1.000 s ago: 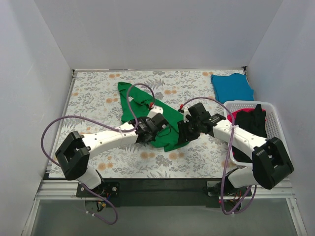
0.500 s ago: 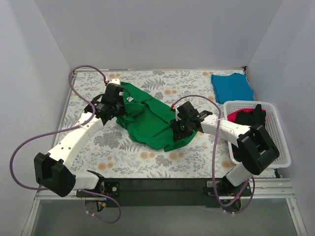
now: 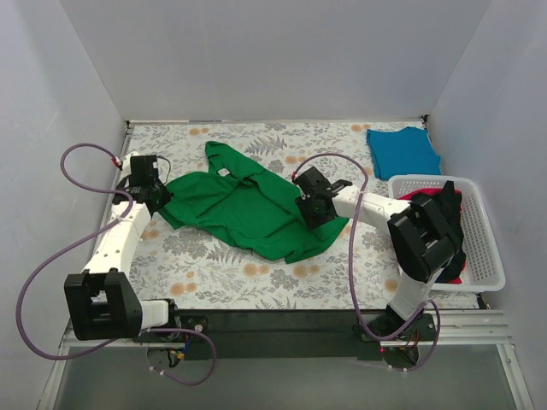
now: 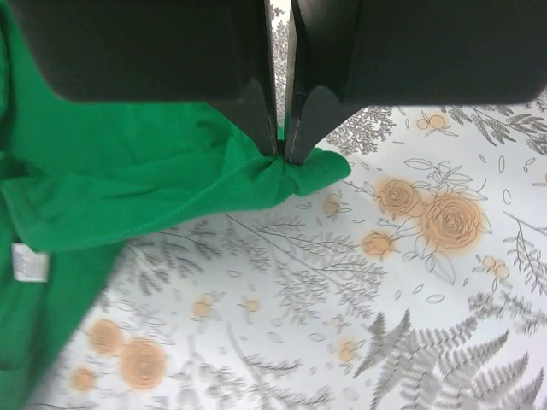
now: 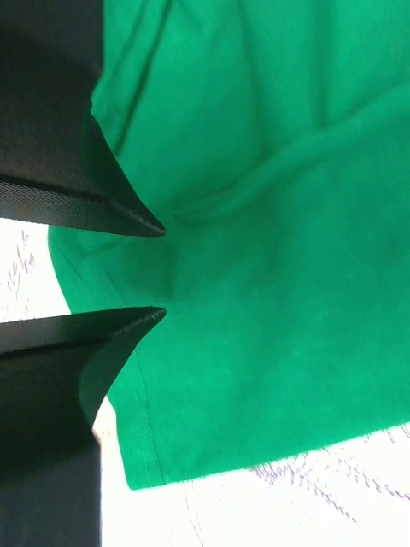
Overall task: Fold and stack the t-shirts
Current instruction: Flatten the tshirt out
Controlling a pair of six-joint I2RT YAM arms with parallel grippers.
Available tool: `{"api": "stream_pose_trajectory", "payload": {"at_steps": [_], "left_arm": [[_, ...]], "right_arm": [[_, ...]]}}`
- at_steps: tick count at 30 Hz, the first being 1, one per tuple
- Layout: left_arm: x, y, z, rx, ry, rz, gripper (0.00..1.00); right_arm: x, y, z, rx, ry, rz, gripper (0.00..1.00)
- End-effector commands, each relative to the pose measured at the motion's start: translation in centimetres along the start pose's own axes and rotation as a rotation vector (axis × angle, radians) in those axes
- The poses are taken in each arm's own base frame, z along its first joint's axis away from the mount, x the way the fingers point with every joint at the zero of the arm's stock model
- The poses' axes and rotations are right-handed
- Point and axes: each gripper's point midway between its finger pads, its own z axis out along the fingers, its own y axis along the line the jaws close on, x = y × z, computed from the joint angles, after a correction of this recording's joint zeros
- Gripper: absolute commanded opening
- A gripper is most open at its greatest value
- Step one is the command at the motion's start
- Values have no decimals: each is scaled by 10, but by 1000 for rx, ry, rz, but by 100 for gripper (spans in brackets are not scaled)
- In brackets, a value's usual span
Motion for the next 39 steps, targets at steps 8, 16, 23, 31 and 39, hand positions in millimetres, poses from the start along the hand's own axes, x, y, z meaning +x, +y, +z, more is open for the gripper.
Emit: {"api": "stream_pose_trajectory", "payload": {"at_steps": [8,16,23,31,39], "left_arm": [[-32,44,62,-104,16,-332,0],[-79,91,75,-204,-45,-418,0],[-46,92,77,-178,-1,-436,0],[-41,94,77,-179,-2,-420,0],[-39,91,76,-163,4,-426,0]], "right_arm": [[-4,-1,-7,-14,32,-115,40],[-9,15,-19,-118,6,-137,42],[-13,39,-25,-233,-1,-132,41],[-16,79,-30,-295,1,-125,41],[3,84,-10,-257,68,-146,41]]}}
